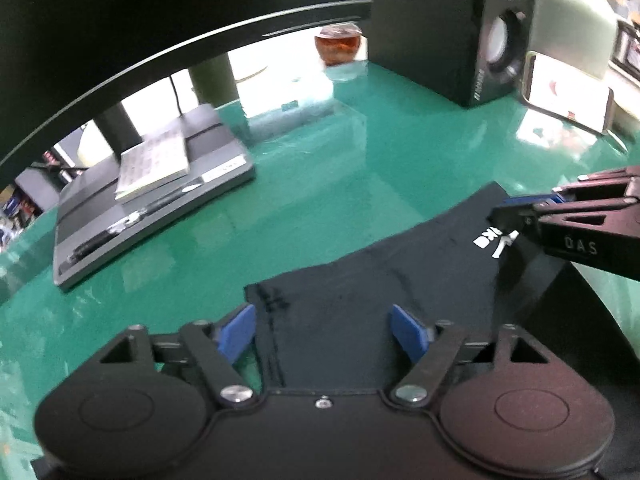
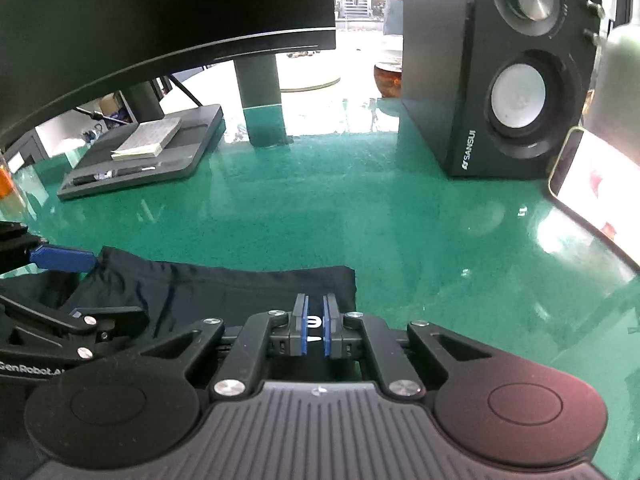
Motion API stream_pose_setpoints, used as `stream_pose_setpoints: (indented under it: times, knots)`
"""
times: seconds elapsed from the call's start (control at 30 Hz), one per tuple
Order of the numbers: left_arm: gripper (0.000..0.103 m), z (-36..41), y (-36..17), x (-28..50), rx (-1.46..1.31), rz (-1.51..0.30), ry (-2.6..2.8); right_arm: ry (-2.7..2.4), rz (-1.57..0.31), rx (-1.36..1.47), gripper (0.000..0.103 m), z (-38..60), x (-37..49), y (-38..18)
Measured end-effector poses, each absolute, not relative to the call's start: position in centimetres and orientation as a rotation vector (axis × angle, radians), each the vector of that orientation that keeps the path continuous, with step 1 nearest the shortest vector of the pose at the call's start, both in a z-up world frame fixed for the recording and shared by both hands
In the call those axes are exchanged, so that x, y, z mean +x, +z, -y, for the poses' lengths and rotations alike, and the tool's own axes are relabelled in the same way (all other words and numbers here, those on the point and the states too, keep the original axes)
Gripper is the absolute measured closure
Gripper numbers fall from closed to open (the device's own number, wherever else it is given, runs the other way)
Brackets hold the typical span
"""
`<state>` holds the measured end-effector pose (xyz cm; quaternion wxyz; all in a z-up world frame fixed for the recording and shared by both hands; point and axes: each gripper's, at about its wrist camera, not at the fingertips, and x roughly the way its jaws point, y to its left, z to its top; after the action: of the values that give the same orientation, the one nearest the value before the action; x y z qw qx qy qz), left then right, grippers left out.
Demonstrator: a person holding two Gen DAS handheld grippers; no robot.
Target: Fold clothes
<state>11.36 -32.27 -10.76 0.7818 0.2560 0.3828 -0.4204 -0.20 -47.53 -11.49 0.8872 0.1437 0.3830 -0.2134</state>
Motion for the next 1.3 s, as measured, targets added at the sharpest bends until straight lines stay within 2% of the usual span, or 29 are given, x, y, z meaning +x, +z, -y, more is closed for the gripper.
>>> stream_pose_setpoints:
  times: [0.1,0.27,0.43,0.73,0.9,1.3]
  knots:
    - [0.020,31.8,-10.8,12.0,0.537,-0.839,-0.877,-0.447,-0.799,0.290,0.097,47.6,0.2,-11.5]
    - [0.023,30.5,-9.3,12.5,0.495,-0.819,-0.859,-0.438,-0.790,0.341,0.096,48.3,0.1,-11.4]
    - [0.022,24.2,-5.9,13.3,0.405,-0.753,-0.758,-0.433,-0.738,0.396,0.091,48.3,-3.1,-10.1]
    - [0.022,11.9,-6.7,17.2,0.265,-0.836,-0.427,-0.233,-0.761,0.312,0.091,41.1,0.5,-10.1]
    - [0.022,11.5,-7.7,17.5,0.263,-0.835,-0.432,-0.111,-0.724,0.238,0.082,36.8,4.7,-8.9]
    - [0.022,12.7,-10.7,17.8,0.316,-0.863,-0.474,0.071,-0.799,0.116,0.082,30.2,11.7,-10.0]
